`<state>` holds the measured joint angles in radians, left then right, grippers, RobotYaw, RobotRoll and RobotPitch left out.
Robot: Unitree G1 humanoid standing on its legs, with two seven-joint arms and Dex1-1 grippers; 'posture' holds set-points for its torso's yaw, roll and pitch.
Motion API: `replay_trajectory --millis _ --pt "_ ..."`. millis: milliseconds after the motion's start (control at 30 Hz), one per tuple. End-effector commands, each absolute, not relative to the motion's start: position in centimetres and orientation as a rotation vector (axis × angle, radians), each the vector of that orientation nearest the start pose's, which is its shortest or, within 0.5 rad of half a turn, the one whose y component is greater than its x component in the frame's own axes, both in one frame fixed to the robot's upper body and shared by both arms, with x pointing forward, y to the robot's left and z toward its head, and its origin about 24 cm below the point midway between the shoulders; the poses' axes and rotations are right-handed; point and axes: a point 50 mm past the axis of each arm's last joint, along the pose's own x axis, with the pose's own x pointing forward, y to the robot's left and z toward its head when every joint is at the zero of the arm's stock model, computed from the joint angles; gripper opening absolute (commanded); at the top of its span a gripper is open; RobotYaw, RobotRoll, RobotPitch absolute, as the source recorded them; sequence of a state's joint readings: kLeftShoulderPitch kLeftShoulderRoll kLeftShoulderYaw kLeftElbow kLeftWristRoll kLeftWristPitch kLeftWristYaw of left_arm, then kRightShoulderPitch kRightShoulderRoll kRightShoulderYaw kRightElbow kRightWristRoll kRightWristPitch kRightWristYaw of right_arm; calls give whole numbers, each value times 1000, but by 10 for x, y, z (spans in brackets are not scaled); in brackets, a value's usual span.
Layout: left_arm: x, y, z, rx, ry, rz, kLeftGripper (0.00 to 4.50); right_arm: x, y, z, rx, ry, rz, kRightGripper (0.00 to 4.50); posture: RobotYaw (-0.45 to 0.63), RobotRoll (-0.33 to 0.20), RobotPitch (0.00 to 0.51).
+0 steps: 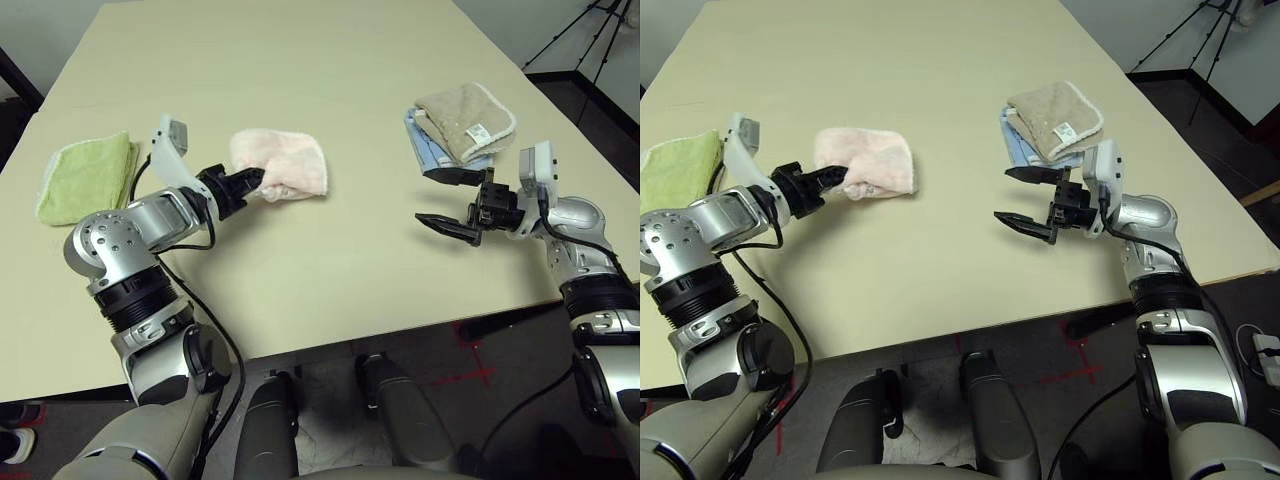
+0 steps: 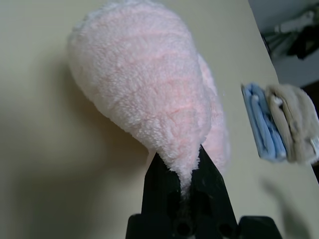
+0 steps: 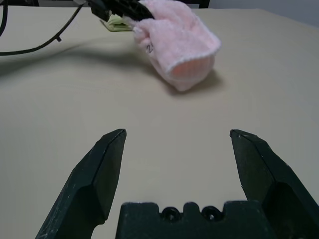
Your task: Fold the towel and set it aside.
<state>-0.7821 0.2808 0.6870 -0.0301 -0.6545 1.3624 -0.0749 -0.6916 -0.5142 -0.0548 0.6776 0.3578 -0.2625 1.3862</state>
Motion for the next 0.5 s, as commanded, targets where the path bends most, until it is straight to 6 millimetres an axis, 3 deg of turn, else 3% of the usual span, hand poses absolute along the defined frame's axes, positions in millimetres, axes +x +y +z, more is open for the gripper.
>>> replay_trajectory --millis 33,500 --pt "320 238 199 -550 256 -175 12 334 -211 148 -318 -211 1216 4500 -69 0 194" --pt "317 308 219 -543 -37 251 12 336 -209 147 -320 -203 1232 4500 -48 0 186"
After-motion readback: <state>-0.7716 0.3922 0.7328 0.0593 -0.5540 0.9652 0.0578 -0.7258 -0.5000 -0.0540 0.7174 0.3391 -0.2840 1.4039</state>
